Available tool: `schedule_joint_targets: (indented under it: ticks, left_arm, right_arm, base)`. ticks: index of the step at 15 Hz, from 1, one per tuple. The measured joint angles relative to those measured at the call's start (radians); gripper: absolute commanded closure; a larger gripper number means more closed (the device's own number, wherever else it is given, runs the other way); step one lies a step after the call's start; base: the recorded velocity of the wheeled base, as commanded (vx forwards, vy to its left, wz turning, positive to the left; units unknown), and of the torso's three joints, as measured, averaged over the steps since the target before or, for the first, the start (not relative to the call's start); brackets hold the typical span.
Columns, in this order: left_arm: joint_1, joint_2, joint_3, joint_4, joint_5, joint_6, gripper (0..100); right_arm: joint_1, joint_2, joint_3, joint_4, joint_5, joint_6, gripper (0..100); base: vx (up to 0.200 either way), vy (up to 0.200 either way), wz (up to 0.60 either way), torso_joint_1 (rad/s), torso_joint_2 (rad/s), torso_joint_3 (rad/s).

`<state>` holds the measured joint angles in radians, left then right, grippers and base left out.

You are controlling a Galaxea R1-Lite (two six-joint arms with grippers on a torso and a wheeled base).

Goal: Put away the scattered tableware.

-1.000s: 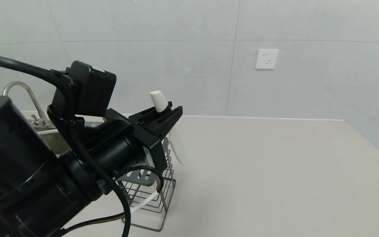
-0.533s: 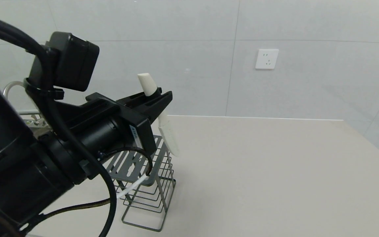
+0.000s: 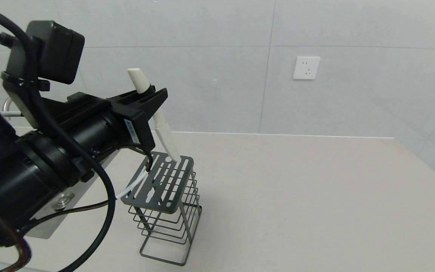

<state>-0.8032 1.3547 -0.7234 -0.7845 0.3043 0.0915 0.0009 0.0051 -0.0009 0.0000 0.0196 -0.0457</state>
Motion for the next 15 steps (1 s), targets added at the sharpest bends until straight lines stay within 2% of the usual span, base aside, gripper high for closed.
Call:
schedule_joint_targets:
  ticks: [15]
  left_arm:
    - [0.004, 0.042, 0.039, -0.012, 0.002, -0.006, 100]
  right_arm:
    - [0.0, 0.0, 0.0, 0.0, 0.0, 0.001, 0]
  base:
    - [0.0, 0.0, 0.0, 0.0, 0.0, 0.0]
